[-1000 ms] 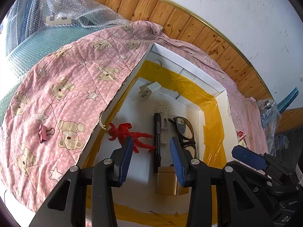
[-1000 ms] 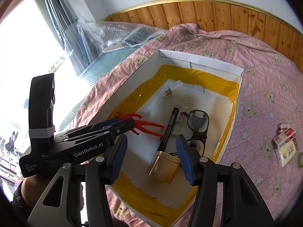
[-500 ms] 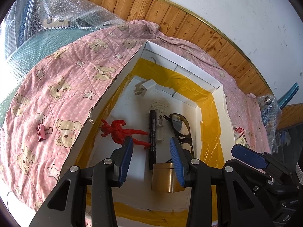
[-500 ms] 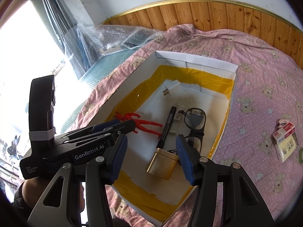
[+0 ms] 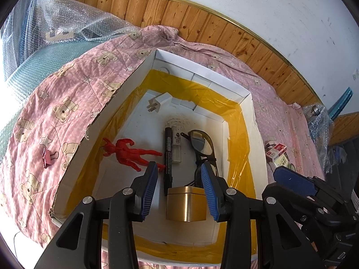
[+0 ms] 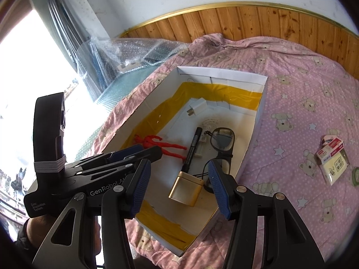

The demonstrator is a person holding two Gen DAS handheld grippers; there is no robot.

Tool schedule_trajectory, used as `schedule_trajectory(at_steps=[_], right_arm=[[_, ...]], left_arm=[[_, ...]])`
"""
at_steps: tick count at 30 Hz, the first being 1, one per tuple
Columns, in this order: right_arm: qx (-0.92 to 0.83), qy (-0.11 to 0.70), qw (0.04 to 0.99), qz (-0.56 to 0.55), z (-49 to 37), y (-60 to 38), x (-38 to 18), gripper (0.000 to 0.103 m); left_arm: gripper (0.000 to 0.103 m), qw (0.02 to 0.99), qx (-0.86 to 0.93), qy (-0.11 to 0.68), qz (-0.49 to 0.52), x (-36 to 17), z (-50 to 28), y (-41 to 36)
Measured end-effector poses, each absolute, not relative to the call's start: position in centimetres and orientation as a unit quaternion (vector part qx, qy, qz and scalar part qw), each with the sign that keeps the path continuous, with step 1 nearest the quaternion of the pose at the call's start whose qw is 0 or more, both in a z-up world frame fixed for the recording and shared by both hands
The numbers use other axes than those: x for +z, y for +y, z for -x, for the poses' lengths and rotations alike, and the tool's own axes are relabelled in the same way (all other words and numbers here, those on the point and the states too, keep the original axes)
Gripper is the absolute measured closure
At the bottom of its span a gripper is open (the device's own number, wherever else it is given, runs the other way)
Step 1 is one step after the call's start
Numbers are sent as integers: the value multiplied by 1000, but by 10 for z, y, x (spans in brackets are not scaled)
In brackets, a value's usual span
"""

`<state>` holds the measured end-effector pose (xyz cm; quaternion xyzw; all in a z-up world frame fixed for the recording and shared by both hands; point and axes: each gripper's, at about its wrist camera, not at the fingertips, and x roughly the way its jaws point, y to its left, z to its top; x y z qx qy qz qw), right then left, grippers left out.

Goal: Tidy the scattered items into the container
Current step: 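Move both grippers back toward the staple box and cream box on the bedspread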

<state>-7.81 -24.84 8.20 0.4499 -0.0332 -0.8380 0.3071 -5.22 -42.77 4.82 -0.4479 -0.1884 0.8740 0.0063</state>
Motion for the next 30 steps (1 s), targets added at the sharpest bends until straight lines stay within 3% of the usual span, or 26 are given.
schedule_trajectory(at_steps=[30], right_arm=[[-851,-100,298,-419,56,-165,90,45]], left_arm=[[62,28,888,-122,443,80,39,-343]])
